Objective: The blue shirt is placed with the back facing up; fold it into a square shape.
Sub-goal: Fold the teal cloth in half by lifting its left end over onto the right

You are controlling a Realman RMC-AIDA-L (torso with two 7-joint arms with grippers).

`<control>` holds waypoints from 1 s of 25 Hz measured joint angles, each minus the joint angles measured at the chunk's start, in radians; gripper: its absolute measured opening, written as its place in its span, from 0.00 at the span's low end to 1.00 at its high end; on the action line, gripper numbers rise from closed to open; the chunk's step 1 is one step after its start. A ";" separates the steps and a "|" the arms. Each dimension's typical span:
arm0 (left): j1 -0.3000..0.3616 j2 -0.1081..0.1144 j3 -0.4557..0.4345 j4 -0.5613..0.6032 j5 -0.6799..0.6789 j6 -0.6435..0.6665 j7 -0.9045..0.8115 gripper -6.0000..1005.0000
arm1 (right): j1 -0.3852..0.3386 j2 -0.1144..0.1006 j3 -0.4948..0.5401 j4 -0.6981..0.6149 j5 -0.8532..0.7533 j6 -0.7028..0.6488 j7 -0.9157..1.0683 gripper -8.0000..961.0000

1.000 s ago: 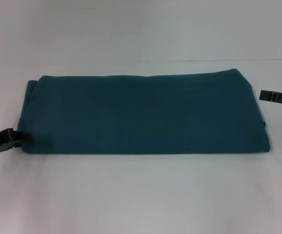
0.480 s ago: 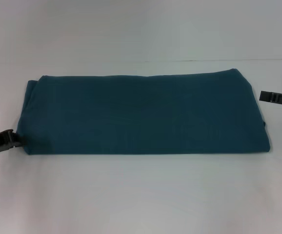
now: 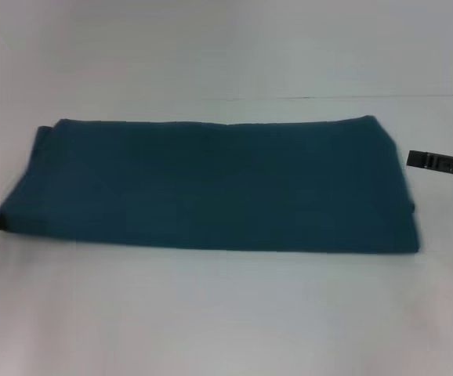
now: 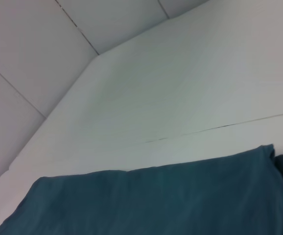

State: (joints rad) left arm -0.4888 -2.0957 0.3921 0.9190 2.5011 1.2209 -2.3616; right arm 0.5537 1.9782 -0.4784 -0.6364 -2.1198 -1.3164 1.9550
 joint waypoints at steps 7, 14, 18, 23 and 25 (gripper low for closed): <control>0.029 0.011 -0.044 0.029 0.009 -0.001 0.009 0.02 | 0.010 0.020 0.000 0.000 0.000 0.003 -0.008 0.95; 0.073 0.020 -0.095 0.068 0.013 0.010 0.018 0.02 | 0.030 0.037 -0.007 0.001 0.000 0.010 -0.012 0.95; 0.099 0.026 -0.113 0.092 0.016 0.026 0.022 0.02 | 0.037 0.041 -0.009 0.001 0.000 0.011 -0.011 0.95; 0.104 0.035 -0.161 0.100 0.015 0.065 0.042 0.02 | 0.040 0.045 -0.010 0.001 0.000 0.011 -0.013 0.95; 0.097 0.036 -0.168 0.100 -0.002 0.095 0.048 0.02 | 0.041 0.047 -0.010 0.001 0.000 0.011 -0.015 0.95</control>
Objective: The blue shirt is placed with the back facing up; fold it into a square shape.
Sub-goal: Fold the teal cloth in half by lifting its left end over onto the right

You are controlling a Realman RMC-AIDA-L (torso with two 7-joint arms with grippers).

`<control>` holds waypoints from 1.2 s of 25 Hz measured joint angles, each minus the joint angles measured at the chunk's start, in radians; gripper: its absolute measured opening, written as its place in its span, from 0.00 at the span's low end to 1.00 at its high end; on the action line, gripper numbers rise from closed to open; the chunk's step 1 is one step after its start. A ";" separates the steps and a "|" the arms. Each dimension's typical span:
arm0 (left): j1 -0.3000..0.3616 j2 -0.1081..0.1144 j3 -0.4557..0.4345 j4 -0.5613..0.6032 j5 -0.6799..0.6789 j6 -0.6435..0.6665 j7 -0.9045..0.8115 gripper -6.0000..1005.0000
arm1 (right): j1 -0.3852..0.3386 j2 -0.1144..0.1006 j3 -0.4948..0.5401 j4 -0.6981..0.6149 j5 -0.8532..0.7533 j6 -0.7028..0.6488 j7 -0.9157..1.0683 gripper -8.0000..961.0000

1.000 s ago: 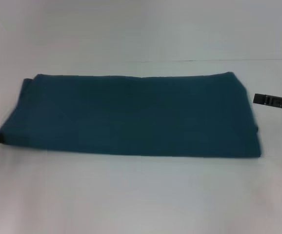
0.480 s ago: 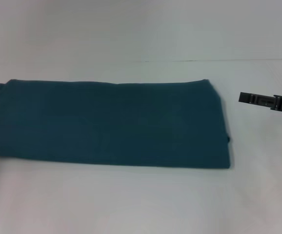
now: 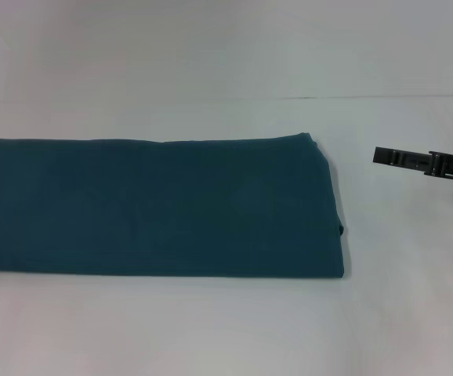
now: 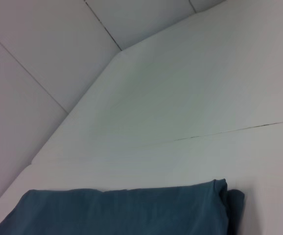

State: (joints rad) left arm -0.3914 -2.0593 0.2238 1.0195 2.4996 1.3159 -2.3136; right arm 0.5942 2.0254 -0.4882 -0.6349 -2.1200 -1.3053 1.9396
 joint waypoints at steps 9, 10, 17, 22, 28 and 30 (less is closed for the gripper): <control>-0.121 -0.057 0.127 -0.046 -0.365 0.226 0.067 0.02 | -0.021 0.000 0.004 0.001 0.000 -0.009 -0.034 0.95; -0.141 -0.067 0.159 -0.061 -0.406 0.227 0.073 0.02 | -0.026 -0.003 0.003 0.001 0.000 -0.011 -0.037 0.95; -0.322 -0.111 0.418 -0.400 -0.677 0.105 0.210 0.02 | -0.056 -0.036 0.004 -0.003 0.000 -0.061 -0.061 0.95; -0.436 -0.115 0.456 -0.803 -0.820 -0.121 0.453 0.02 | -0.074 -0.063 -0.002 -0.001 -0.007 -0.081 -0.084 0.95; -0.439 -0.117 0.315 -1.154 -0.948 -0.243 0.780 0.10 | -0.092 -0.075 -0.005 0.001 -0.018 -0.079 -0.105 0.95; -0.422 -0.117 0.292 -1.188 -0.946 -0.200 0.836 0.13 | -0.092 -0.073 -0.006 0.001 -0.025 -0.077 -0.107 0.95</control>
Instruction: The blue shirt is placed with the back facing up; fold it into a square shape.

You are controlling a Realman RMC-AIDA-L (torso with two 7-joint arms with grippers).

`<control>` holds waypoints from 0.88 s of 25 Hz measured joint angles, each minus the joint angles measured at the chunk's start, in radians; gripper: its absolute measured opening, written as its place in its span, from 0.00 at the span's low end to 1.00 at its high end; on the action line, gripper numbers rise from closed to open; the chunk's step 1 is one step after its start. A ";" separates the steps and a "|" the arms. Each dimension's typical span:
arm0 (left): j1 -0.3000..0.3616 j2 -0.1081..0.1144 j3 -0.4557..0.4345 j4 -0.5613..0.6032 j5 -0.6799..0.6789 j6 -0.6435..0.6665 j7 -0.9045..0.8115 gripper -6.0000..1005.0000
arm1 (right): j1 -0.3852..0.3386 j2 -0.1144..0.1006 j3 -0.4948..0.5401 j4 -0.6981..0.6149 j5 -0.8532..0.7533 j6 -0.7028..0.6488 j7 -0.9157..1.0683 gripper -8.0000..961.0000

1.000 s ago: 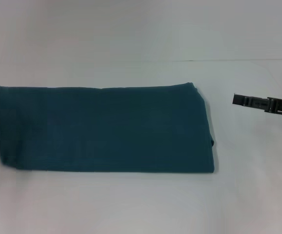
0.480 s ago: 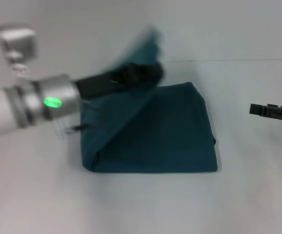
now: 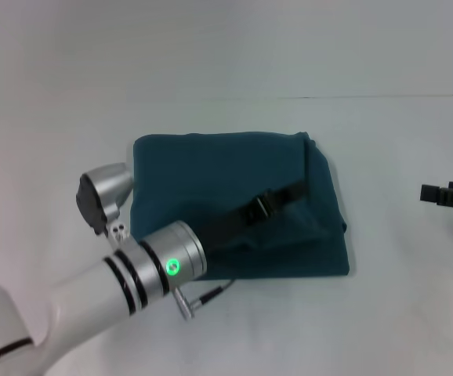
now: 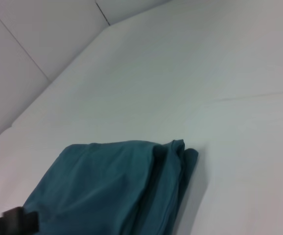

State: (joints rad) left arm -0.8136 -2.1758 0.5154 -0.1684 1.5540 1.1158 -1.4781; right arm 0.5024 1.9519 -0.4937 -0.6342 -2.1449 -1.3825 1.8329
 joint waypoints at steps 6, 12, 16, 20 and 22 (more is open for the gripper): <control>0.046 0.000 0.006 0.031 0.047 0.204 0.003 0.24 | 0.009 0.008 -0.001 0.001 -0.009 0.003 0.007 0.95; 0.092 0.008 0.078 0.244 0.124 0.437 -0.075 0.36 | 0.031 0.006 -0.001 0.001 -0.009 0.000 0.091 0.95; 0.161 0.011 0.149 0.416 0.128 0.465 -0.095 0.47 | 0.062 -0.001 -0.012 0.001 -0.010 0.008 0.223 0.95; 0.244 0.022 0.224 0.596 0.132 0.486 -0.075 0.66 | 0.101 -0.004 -0.059 0.023 -0.011 0.029 0.342 0.95; 0.280 0.033 0.256 0.665 0.153 0.495 -0.045 0.80 | 0.131 -0.005 -0.080 0.061 -0.011 0.049 0.377 0.95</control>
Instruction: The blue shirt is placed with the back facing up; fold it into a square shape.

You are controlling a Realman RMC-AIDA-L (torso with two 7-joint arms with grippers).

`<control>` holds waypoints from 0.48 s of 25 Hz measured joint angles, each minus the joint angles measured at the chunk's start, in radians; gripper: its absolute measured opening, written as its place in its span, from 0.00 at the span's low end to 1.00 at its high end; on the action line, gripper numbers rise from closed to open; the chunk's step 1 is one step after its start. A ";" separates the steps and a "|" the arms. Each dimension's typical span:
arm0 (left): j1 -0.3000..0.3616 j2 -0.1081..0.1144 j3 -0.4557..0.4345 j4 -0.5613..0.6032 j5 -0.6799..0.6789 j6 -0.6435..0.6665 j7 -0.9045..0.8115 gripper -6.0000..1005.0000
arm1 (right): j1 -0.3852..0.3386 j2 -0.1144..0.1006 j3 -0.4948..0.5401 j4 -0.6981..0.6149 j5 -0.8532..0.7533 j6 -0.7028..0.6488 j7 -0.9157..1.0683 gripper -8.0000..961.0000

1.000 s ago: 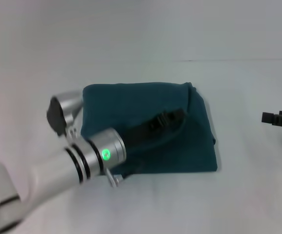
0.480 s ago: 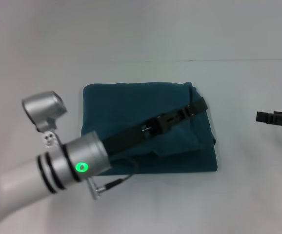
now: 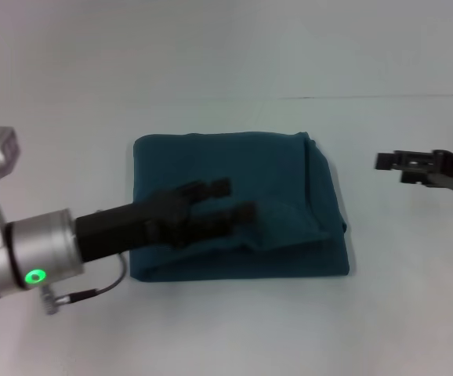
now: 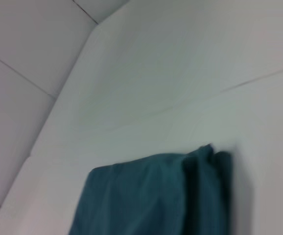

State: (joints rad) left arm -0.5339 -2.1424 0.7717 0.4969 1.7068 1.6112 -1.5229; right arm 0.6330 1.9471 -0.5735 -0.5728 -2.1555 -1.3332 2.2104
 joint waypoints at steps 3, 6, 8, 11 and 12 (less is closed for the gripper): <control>0.031 0.018 0.006 0.062 0.055 0.030 0.066 0.90 | 0.047 0.000 -0.032 0.063 0.000 0.049 0.038 0.95; 0.056 0.028 0.000 0.115 0.110 0.059 0.127 0.93 | 0.089 0.010 -0.062 0.110 0.000 0.102 0.061 0.95; 0.065 0.029 0.000 0.146 0.143 0.070 0.146 0.93 | 0.111 0.025 -0.070 0.128 0.000 0.127 0.067 0.95; 0.070 0.029 0.001 0.185 0.196 0.080 0.162 0.93 | 0.134 0.045 -0.074 0.141 0.000 0.156 0.071 0.95; 0.069 0.029 0.001 0.192 0.209 0.083 0.165 0.93 | 0.149 0.054 -0.078 0.156 0.000 0.172 0.079 0.95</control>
State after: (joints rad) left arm -0.4645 -2.1129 0.7732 0.6893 1.9158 1.6939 -1.3576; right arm 0.7816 2.0009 -0.6519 -0.4173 -2.1552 -1.1609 2.2889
